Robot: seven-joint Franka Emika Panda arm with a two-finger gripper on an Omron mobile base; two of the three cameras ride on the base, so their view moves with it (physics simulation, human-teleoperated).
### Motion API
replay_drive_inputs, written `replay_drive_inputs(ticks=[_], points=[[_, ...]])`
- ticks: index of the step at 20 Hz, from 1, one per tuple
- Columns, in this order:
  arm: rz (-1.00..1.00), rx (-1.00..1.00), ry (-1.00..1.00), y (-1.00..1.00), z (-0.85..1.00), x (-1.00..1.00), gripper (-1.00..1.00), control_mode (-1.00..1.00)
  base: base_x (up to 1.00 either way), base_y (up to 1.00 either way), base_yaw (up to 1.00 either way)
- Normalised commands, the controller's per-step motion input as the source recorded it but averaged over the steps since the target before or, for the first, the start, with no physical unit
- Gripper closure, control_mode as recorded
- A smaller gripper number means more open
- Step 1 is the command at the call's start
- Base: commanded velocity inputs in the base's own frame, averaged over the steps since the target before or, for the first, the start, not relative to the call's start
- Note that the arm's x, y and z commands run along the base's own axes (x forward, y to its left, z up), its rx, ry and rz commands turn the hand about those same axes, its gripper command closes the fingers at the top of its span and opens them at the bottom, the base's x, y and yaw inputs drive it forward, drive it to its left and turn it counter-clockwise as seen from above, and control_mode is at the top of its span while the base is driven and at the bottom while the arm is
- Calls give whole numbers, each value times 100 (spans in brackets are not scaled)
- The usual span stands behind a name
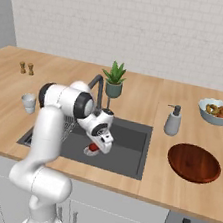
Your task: Pick the bell pepper from the sink and place it in the bowl. Then pick the bowl and place it in the microwave. Then close the microwave door and press the start button.
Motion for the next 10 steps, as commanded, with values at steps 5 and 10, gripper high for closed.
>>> replay_drive_inputs(ticks=[5, 10], points=[[0, 9, -7, -53, 57, -37, 100, -100, 0, 0, 0], [0, 10, -10, -58, 84, -43, 100, -100, 0, 0, 0]])
